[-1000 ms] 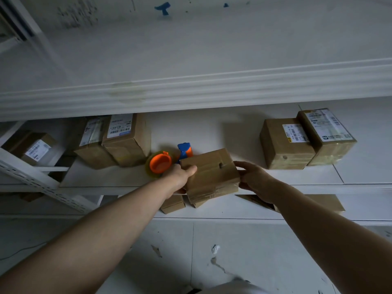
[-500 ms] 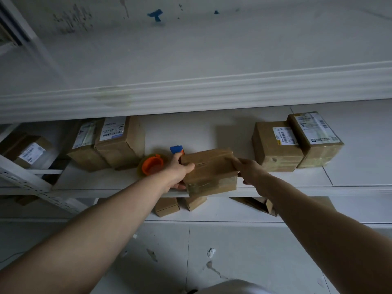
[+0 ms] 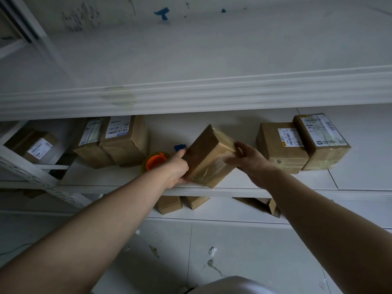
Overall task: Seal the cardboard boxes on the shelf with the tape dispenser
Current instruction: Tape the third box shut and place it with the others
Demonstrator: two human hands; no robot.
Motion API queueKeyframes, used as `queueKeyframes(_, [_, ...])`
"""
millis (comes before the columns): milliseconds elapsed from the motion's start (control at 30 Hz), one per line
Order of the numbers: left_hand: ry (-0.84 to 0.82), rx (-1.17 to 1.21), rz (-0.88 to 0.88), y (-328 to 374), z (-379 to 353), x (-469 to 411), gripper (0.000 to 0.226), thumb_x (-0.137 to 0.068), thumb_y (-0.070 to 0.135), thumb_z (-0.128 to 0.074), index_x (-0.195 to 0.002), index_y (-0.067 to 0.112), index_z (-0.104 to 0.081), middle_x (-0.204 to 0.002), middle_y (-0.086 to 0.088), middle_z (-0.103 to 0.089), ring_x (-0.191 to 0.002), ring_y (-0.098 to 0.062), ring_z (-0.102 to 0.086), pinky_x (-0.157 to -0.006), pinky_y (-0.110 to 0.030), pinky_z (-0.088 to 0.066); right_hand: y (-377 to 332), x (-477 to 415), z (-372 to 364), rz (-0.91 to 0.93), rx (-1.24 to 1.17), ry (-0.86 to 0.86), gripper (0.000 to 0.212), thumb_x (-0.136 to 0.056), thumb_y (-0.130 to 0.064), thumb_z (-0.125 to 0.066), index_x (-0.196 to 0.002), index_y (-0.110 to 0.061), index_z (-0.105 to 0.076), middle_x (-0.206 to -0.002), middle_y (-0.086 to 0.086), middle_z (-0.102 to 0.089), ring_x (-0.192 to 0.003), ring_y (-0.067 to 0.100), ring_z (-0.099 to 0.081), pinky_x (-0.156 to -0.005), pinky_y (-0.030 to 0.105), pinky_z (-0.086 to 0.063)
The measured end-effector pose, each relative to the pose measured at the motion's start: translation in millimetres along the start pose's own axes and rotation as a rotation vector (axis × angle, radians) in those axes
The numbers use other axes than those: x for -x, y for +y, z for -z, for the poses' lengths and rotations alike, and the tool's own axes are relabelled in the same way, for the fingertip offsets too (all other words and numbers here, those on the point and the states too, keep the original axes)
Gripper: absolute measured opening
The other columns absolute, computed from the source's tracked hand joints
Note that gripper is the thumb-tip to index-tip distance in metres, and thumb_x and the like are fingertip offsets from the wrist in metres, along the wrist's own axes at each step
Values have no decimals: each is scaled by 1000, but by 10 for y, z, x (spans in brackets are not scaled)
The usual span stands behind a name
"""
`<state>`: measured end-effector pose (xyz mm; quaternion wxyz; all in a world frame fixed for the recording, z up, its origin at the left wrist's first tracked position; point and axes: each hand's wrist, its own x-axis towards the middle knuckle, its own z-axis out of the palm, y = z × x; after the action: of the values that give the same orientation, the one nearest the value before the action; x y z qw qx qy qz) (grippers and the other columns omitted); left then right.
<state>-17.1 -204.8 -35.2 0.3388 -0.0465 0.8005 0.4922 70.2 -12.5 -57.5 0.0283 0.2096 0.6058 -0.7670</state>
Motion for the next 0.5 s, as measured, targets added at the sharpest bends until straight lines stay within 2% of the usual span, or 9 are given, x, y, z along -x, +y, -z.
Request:
queueKeyframes(67, [27,-201,18,16,10,-16,53,-97,2,-47,-144,25,-36,-129,-7,-52,-107,-24,-57,-83,-40,-57,-34,14,20,50,-92,76,83,-72,17,-69,-143,-12,-38,-129,9,-54,-117,27,-55,-94,40,-51])
queueKeyframes(100, [4,-251,32,17,1,-12,49,-95,3,-52,-139,19,-41,-131,-8,-52,-109,-23,-55,-86,-41,-57,-52,24,33,78,-101,72,81,-74,25,-60,-143,-12,-39,-127,8,-54,-116,26,-55,-91,36,-52])
queueKeyframes(200, [-124,-221,29,58,-59,26,46,-89,-5,-56,-130,12,-44,-120,-10,-59,-102,-24,-64,-86,-44,-57,-93,42,30,75,-23,10,73,-77,25,-56,-138,-13,-46,-128,3,-55,-120,26,-52,-99,39,-48])
queueKeyframes(267, [-200,-110,20,121,-72,84,44,-85,-8,-53,-125,9,-44,-117,-17,-61,-99,-32,-67,-84,-45,-58,-133,51,36,35,-12,4,63,-82,13,-61,-137,-16,-49,-128,2,-55,-118,25,-53,-103,40,-45])
queueKeyframes(333, [-328,-25,19,170,-70,127,39,-78,8,-56,-116,5,-49,-117,-24,-62,-100,-40,-66,-84,-48,-56,-151,49,60,13,-15,35,54,-86,0,-65,-135,-18,-50,-125,3,-55,-114,25,-55,-101,42,-45])
queueKeyframes(367, [-362,14,1,173,-73,135,44,-74,16,-59,-115,7,-49,-115,-23,-62,-102,-41,-65,-85,-49,-53,-138,37,90,20,-18,61,54,-86,-1,-65,-135,-18,-50,-123,5,-54,-114,26,-55,-101,43,-46])
queueKeyframes(400, [-354,66,-29,164,-75,112,49,-73,19,-62,-119,11,-47,-117,-20,-62,-105,-40,-63,-89,-51,-50,-129,35,116,44,-19,76,56,-85,5,-63,-135,-16,-50,-121,9,-54,-113,28,-55,-102,44,-46])
queueKeyframes(500, [-167,119,-128,135,-102,-30,60,-79,10,-68,-129,23,-37,-130,-9,-53,-119,-30,-53,-95,-60,-45,-69,29,175,78,36,86,63,-78,26,-49,-126,-14,-57,-108,11,-54,-109,31,-53,-97,43,-48])
